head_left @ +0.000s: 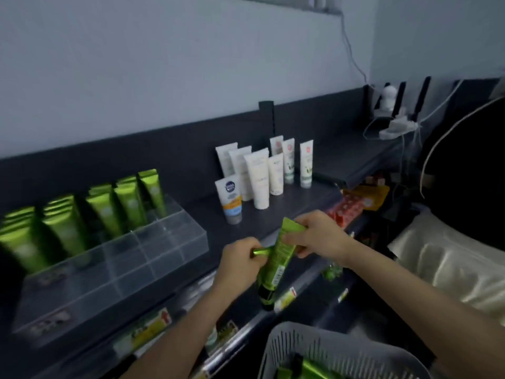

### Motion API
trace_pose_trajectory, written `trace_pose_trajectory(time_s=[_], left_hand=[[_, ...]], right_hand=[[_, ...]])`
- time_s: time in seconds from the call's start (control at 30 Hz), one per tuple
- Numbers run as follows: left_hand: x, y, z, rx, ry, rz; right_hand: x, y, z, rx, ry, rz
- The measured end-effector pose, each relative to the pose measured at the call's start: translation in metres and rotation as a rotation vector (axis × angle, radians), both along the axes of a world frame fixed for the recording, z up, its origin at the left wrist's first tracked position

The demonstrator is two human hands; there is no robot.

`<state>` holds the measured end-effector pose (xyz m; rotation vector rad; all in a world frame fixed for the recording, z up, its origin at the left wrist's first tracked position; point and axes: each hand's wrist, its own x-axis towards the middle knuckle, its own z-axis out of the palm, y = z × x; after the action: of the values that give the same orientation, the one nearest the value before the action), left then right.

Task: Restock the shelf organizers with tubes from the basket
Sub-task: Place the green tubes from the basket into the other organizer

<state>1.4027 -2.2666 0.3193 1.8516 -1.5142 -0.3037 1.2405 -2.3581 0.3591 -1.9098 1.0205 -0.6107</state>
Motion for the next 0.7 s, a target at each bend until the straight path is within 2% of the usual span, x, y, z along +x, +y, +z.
trace_pose_trajectory(time_s=[0.13,0.23,0.4,0.53,0.7], left_hand=[[0.046,0.017,0.054,-0.142,-0.041,0.164],[0.084,0.033,0.088,-0.221,-0.094,0.245],[0.153,0.058,0.132,-0.365,-0.021,0.451],[0.199,0.075,0.149,-0.386,-0.132,0.577],[0.237,0.077,0.136,-0.348,-0.189,0.653]], right_hand=[[0.043,0.008,0.05,-0.163,-0.003,0.02],[0.077,0.009,0.067,-0.174,-0.068,0.057],[0.137,0.01,0.084,-0.216,-0.171,0.091],[0.188,0.009,0.087,-0.238,-0.246,0.086],[0.247,0.007,0.081,-0.257,-0.291,0.082]])
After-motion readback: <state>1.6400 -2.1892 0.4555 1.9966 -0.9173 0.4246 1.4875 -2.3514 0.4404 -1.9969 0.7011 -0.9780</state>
